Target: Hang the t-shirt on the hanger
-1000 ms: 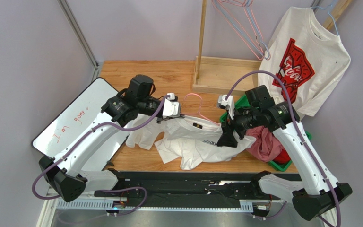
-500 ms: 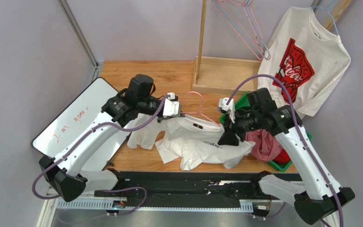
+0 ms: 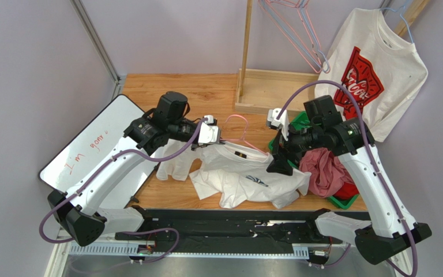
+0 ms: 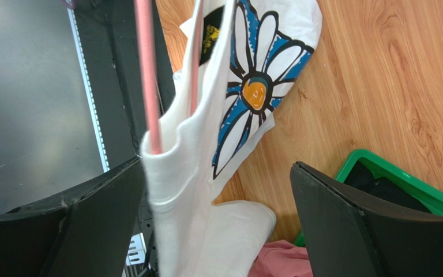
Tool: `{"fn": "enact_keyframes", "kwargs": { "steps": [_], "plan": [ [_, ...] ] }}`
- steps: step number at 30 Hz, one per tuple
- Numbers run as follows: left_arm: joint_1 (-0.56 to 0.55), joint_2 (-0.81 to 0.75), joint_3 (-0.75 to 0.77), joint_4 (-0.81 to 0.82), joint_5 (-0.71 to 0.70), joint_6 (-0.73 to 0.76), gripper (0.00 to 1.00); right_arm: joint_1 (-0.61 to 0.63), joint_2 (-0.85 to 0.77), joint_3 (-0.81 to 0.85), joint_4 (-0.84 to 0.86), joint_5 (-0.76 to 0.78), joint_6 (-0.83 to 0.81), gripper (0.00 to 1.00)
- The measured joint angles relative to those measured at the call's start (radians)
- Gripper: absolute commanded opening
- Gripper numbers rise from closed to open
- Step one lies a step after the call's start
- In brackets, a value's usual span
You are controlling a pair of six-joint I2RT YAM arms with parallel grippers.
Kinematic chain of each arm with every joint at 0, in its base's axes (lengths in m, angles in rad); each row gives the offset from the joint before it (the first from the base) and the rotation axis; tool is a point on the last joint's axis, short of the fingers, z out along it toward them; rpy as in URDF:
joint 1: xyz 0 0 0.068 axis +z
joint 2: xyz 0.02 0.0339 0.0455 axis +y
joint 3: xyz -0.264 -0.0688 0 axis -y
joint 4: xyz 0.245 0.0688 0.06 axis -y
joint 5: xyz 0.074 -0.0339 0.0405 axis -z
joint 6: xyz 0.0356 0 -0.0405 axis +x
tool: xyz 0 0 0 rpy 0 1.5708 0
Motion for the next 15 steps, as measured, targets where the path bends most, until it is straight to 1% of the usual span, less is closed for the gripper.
{"fn": "enact_keyframes", "kwargs": {
  "steps": [1, 2, 4, 5, 7, 8, 10, 11, 12, 15],
  "plan": [
    [0.000, 0.000, 0.000, 0.000, 0.000, 0.000, 0.00, 0.000, 0.011, -0.003, 0.000, 0.007, -0.006, 0.90],
    [0.000, 0.000, 0.000, 0.000, 0.000, 0.000, 0.00, 0.000, 0.018, -0.007, -0.002, 0.013, -0.011, 0.84],
    [0.000, 0.000, 0.000, 0.000, 0.000, 0.000, 0.00, 0.003, 0.037, -0.019, -0.002, 0.034, -0.022, 0.76],
    [0.000, 0.000, 0.000, 0.000, 0.000, -0.001, 0.00, 0.006, 0.046, -0.025, -0.002, 0.045, -0.028, 0.67],
    [0.000, 0.000, 0.000, 0.000, -0.004, -0.002, 0.00, 0.011, 0.056, -0.036, -0.002, 0.058, -0.041, 0.57],
    [0.000, 0.000, 0.000, 0.000, -0.005, -0.002, 0.00, 0.016, 0.058, -0.040, -0.002, 0.065, -0.050, 0.46],
    [0.000, 0.002, 0.000, 0.003, -0.008, -0.005, 0.00, 0.029, 0.058, -0.051, -0.003, 0.072, -0.062, 0.32],
    [0.000, 0.003, 0.000, 0.004, -0.010, -0.006, 0.00, 0.035, 0.058, -0.055, -0.005, 0.076, -0.070, 0.08],
    [0.000, 0.005, 0.000, 0.005, -0.012, -0.010, 0.00, 0.045, 0.058, -0.060, -0.006, 0.079, -0.071, 0.00],
    [0.002, 0.013, 0.000, 0.014, -0.031, -0.027, 0.00, 0.061, 0.053, -0.075, -0.009, 0.080, -0.091, 0.00]
  ]
}}
